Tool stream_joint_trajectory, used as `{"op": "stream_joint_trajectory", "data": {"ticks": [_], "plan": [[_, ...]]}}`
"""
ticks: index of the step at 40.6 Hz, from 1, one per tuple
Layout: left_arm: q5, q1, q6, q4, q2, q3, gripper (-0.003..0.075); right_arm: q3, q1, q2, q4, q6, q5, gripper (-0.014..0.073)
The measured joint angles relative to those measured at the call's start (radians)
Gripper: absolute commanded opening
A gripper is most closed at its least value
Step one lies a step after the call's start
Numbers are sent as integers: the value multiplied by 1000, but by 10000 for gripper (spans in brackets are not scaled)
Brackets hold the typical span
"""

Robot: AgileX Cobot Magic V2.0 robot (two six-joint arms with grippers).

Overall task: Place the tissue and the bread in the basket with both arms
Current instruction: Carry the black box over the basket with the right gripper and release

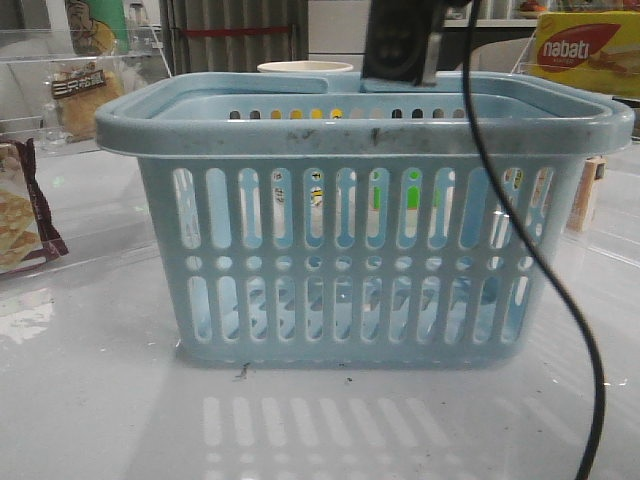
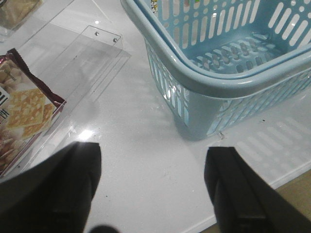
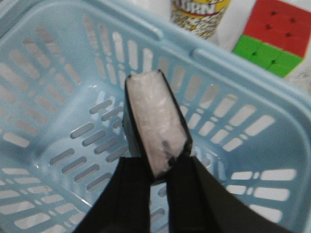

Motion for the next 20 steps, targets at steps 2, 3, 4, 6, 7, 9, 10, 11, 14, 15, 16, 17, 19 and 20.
{"op": "stream_joint_trajectory", "data": {"ticks": [2,3,4,6,7,9,10,11,14,15,16,17,19,20], "plan": [[0,0,0,0,0,0,506,4,16,32,5,0,-4,83],[0,0,0,0,0,0,506,4,22,51,7,0,-6,112],[0,0,0,0,0,0,506,4,27,70,7,0,-8,141],[0,0,0,0,0,0,506,6,29,99,7,0,-18,231],[0,0,0,0,0,0,506,6,31,110,7,0,-21,278],[0,0,0,0,0,0,506,6,31,132,7,0,-32,393],[0,0,0,0,0,0,506,6,31,140,7,0,-35,438],[0,0,0,0,0,0,506,6,31,146,7,0,-41,491],[0,0,0,0,0,0,506,7,31,157,0,0,-58,570],[0,0,0,0,0,0,506,7,31,157,0,0,-64,579],[0,0,0,0,0,0,506,7,31,157,0,0,-66,579],[0,0,0,0,0,0,506,7,31,155,0,0,-71,575],[0,0,0,0,0,0,506,7,31,146,0,0,-76,566],[0,0,0,0,0,0,506,7,31,136,0,0,-76,559]]}}
